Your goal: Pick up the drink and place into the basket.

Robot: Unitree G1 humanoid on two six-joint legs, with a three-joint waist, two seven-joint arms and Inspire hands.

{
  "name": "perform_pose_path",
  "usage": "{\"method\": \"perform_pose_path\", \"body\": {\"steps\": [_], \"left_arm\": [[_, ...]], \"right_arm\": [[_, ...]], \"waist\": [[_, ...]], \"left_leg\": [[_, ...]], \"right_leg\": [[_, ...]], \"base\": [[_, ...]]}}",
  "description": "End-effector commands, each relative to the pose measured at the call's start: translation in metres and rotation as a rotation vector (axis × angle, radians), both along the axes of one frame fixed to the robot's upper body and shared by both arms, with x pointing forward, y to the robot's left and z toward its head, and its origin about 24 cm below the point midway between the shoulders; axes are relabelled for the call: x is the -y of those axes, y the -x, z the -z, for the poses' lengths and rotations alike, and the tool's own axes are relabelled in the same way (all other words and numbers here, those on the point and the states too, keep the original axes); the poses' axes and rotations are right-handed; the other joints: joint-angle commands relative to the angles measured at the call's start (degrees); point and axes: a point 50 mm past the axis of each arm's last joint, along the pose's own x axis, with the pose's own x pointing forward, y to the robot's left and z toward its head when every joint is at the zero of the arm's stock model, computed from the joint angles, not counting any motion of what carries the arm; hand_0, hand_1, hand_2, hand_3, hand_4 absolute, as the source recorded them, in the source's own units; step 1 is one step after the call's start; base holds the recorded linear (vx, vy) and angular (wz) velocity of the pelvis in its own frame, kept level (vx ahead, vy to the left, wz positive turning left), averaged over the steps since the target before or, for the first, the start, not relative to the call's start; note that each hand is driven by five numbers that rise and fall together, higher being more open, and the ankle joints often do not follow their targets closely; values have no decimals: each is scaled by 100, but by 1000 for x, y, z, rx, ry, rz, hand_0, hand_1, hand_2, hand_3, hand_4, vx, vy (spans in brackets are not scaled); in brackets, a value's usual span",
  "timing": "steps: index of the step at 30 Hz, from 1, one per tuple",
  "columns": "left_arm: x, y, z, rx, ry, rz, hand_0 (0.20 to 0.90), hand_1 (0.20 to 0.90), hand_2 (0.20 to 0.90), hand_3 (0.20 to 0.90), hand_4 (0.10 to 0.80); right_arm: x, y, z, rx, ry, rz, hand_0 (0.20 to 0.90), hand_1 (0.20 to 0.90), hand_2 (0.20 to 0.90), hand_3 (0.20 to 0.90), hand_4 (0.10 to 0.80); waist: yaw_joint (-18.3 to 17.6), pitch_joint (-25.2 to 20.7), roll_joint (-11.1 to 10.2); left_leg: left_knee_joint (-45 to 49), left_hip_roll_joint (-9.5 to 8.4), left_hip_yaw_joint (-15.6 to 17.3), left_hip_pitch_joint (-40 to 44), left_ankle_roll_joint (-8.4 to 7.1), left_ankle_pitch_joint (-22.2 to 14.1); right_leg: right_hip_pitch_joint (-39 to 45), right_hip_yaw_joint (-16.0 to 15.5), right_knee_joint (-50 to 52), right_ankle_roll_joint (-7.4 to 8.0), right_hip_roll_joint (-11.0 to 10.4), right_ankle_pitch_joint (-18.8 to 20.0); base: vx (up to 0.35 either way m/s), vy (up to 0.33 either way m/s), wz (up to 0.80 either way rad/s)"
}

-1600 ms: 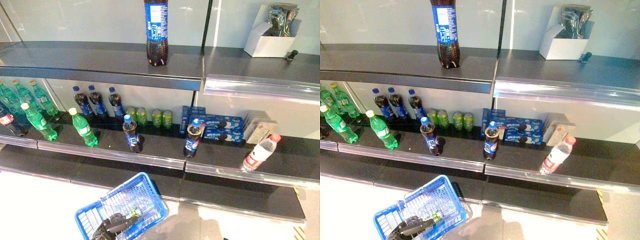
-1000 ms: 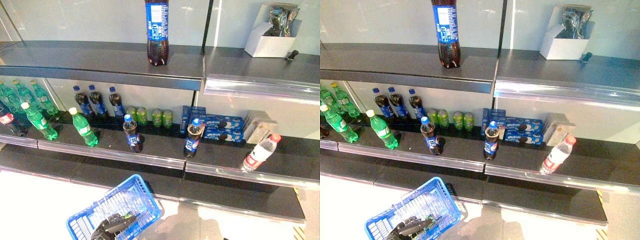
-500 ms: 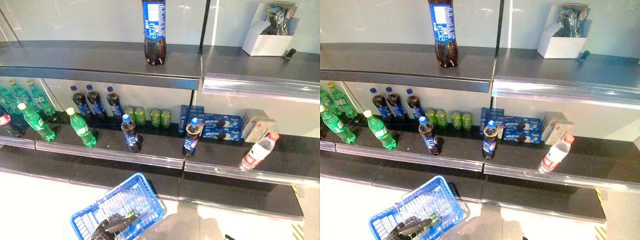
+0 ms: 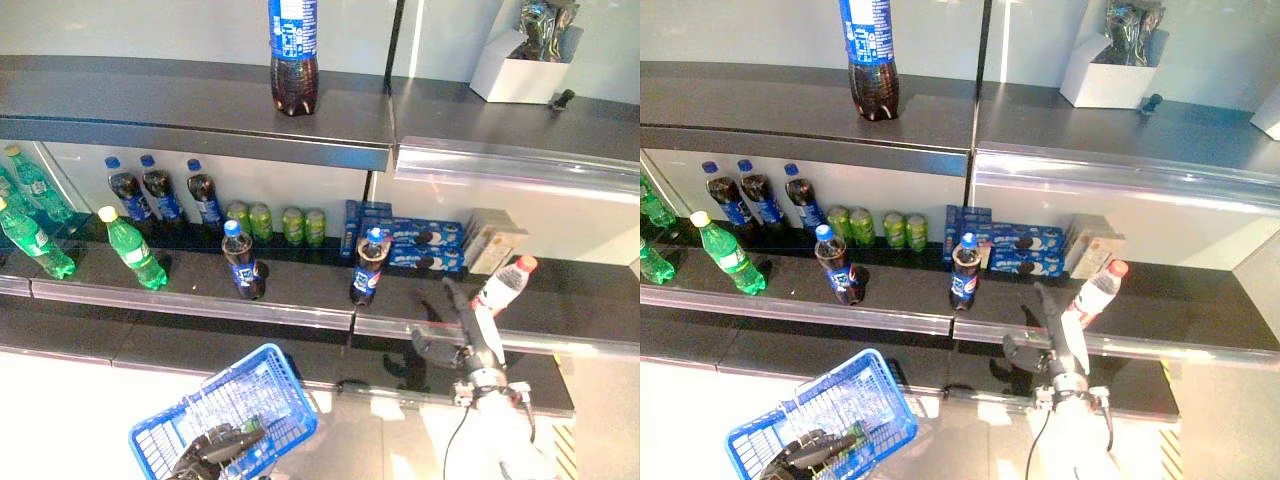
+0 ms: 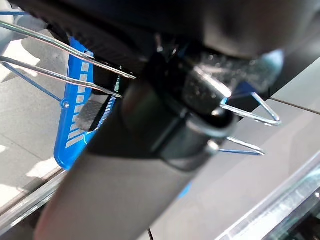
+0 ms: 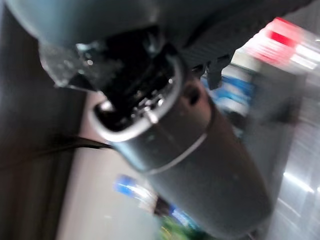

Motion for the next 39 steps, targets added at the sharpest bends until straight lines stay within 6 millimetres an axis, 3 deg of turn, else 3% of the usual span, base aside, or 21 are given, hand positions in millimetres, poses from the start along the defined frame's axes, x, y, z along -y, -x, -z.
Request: {"method": "perform_pose_path", "body": {"steps": [1, 7, 13, 19, 27, 31, 39], "left_arm": [[38, 10, 9, 40, 144, 68, 300, 300, 300, 200, 100], [38, 22, 11, 22, 146, 66, 300, 300, 300, 200, 100], [40, 21, 11, 11, 148, 84, 300, 300, 300, 200, 100], [42, 18, 11, 6, 144, 90, 300, 300, 300, 200, 100], [42, 24, 11, -11, 129, 79, 300, 300, 300, 200, 100], [43, 19, 9, 4, 132, 80, 300, 300, 300, 200, 100], [58, -17, 1, 134, 169, 98, 300, 300, 300, 200, 100]], "right_arm": [[20, -9, -99, 507, 80, 73, 900, 900, 900, 900, 800], [59, 17, -134, 797, 106, 344, 900, 900, 900, 900, 800], [69, 30, -136, 876, 79, 475, 900, 900, 900, 900, 800], [67, 23, -119, 752, -11, 447, 900, 900, 900, 900, 800], [49, 14, -73, 515, -348, 322, 900, 900, 900, 900, 800], [37, 3, -77, 511, -371, 245, 900, 900, 900, 900, 800], [27, -19, -103, 684, -451, 176, 900, 900, 900, 900, 800]], "waist": [[77, -23, 128], [62, -140, 138], [50, -191, 147], [44, -194, 151], [33, -21, 213], [35, 257, 320], [-47, 1172, 555]], "left_leg": [[22, 290, 120, 287, 98, -474], [22, 336, 196, 253, 57, -504], [22, 349, 204, 240, 40, -495], [22, 348, 176, 222, 43, -480], [22, 234, 86, 279, 147, -446], [386, 158, 69, 107, 164, -468], [1332, 80, -1, -888, 177, -615]], "right_leg": [[-298, -76, -4, 148, -334, 483], [-344, -150, -11, 189, -378, 482], [-362, -169, -11, 203, -396, 497], [-392, -130, -11, 202, -408, 508], [-438, -115, 260, 128, -423, 383], [-732, -1, 730, 20, -412, 207], [-1737, 267, 1644, -136, -453, -10]], "base": [[-5, 21, -17], [10, 6, -15], [14, -1, -8], [0, 0, 0], [55, -12, -3], [9, 0, -6], [-150, 35, -9]]}}
